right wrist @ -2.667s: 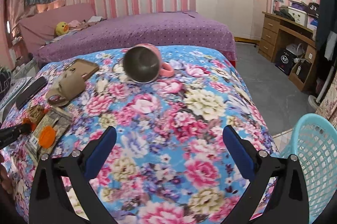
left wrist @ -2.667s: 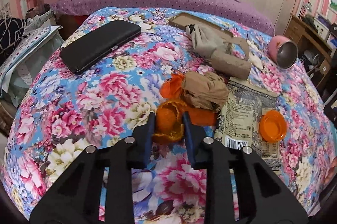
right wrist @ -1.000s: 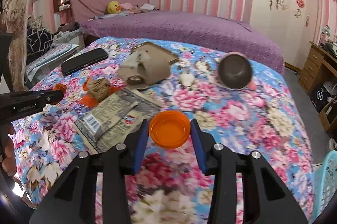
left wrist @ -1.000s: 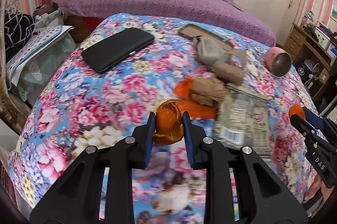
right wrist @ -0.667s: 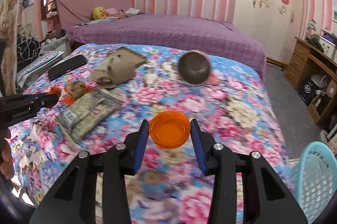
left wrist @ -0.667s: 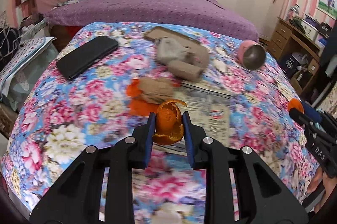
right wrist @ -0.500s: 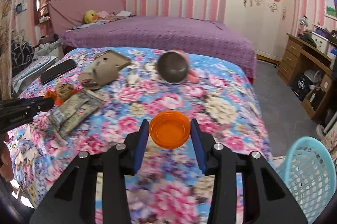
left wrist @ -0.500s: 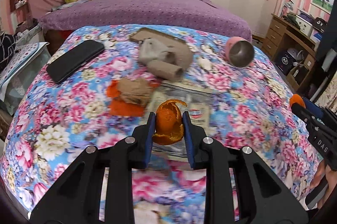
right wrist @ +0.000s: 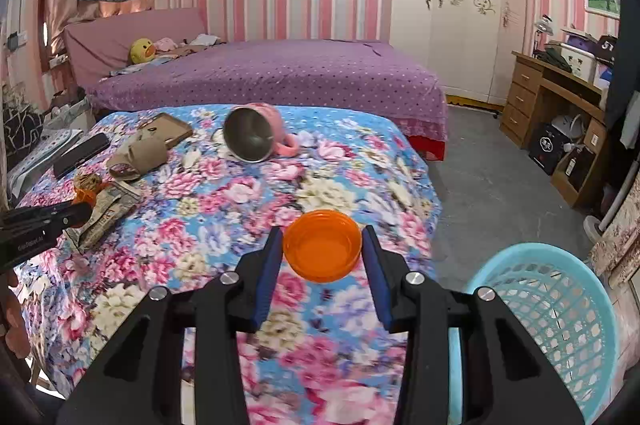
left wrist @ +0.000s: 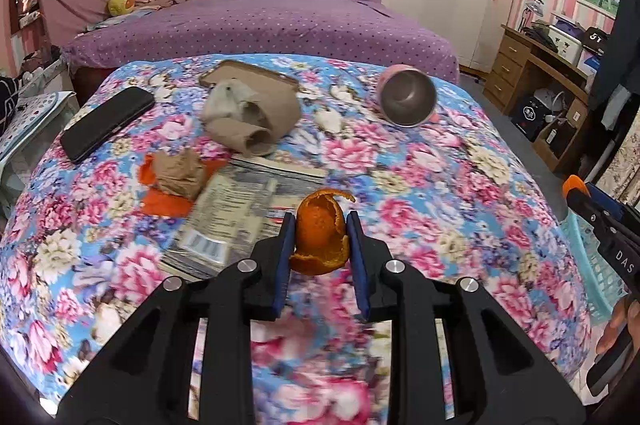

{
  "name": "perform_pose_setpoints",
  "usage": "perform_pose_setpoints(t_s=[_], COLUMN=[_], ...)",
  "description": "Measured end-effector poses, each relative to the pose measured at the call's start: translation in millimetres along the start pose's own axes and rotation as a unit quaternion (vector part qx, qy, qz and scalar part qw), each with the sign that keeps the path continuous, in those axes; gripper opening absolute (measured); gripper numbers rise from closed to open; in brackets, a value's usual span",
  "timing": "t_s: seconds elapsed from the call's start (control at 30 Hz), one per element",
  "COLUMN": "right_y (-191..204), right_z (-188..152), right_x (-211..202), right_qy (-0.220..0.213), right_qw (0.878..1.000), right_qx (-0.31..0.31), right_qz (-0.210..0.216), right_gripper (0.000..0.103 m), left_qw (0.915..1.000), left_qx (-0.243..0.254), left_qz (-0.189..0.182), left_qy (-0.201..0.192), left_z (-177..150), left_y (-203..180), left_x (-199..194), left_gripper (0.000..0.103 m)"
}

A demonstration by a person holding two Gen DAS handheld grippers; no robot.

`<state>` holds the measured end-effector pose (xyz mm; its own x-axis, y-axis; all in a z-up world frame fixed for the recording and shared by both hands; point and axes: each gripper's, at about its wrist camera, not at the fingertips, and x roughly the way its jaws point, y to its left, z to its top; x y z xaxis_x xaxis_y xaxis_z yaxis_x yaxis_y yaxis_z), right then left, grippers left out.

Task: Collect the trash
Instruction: 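Carry the orange peel and orange lid over the blue basket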

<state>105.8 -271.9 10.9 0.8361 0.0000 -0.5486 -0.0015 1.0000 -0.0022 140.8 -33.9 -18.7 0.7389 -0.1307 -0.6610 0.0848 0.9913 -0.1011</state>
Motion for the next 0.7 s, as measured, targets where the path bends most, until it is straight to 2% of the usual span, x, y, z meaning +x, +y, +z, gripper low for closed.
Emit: perform_pose_setpoints(t_s=[0.5, 0.7], right_y=[-93.9, -141.5], right_z=[-11.1, -23.8], right_x=[-31.3, -46.0], right_qy=[-0.016, -0.017], right_qw=[0.998, 0.994], right_qx=[0.041, 0.063], right_qz=[-0.052, -0.091], right_gripper=[0.04, 0.04], left_qw=[0.9988, 0.9969], left_qx=[0.033, 0.053], left_qz=[-0.02, -0.053], left_qy=[-0.03, -0.024], left_z=[5.2, -2.8], left_y=[-86.0, -141.2], left_x=[-13.2, -5.8], left_gripper=[0.025, 0.025])
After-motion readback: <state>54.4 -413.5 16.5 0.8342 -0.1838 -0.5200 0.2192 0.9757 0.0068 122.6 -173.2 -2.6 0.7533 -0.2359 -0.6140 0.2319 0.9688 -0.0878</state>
